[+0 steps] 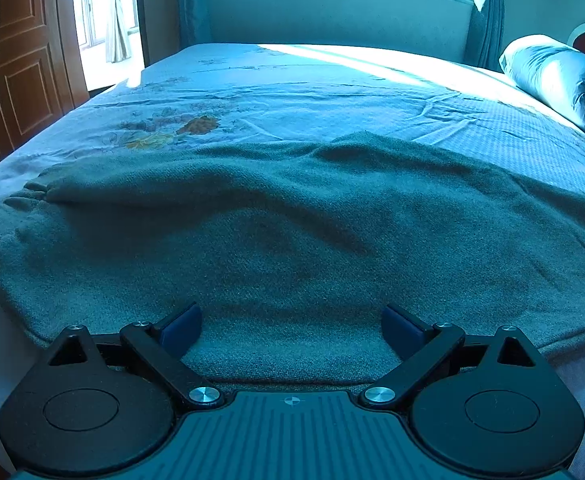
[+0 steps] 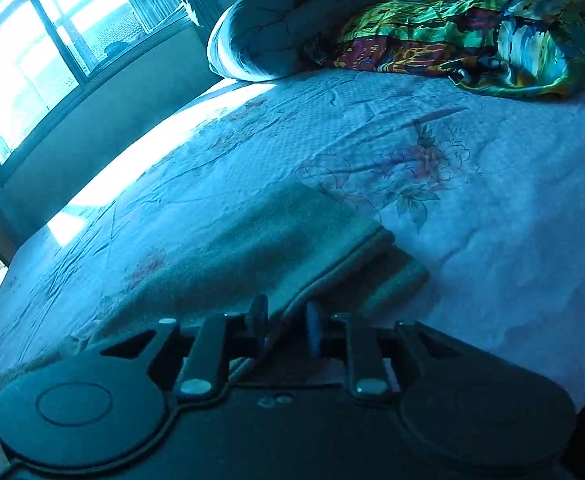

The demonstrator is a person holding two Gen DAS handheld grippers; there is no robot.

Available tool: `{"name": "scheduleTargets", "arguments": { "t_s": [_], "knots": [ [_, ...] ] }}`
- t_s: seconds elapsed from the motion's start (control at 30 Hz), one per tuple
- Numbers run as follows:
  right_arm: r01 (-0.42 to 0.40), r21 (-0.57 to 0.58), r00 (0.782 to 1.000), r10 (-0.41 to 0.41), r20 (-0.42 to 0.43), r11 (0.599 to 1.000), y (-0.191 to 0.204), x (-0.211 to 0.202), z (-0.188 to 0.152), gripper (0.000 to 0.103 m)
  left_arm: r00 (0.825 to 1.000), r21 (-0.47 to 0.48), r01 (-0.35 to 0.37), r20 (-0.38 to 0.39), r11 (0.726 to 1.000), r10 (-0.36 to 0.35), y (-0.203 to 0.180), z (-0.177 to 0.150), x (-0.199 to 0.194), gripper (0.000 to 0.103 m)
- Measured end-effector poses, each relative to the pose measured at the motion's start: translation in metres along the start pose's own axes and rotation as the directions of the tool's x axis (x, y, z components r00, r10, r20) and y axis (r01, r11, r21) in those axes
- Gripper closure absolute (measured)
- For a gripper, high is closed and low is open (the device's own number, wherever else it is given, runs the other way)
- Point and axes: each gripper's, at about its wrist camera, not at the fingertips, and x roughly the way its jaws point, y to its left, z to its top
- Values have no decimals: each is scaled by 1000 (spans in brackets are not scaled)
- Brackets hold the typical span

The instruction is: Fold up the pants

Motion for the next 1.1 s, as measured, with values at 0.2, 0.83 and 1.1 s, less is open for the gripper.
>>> {"name": "scheduleTargets", "arguments": {
  "t_s": [0.2, 0.83, 1.1],
  "knots": [
    [-39, 194, 999, 46, -30, 980, -27, 14, 8, 100, 1000, 4, -8, 1, 1000, 8, -3, 0, 2, 5],
    [-61, 268, 997, 47, 58, 962, -54, -35, 0, 84, 999, 35, 44, -10, 998, -44, 6, -1, 1, 4],
    [-132, 357, 991, 119, 59, 925, -75, -7, -7, 74, 999, 42, 46, 0, 998, -46, 6, -3, 1, 2]
  ]
}}
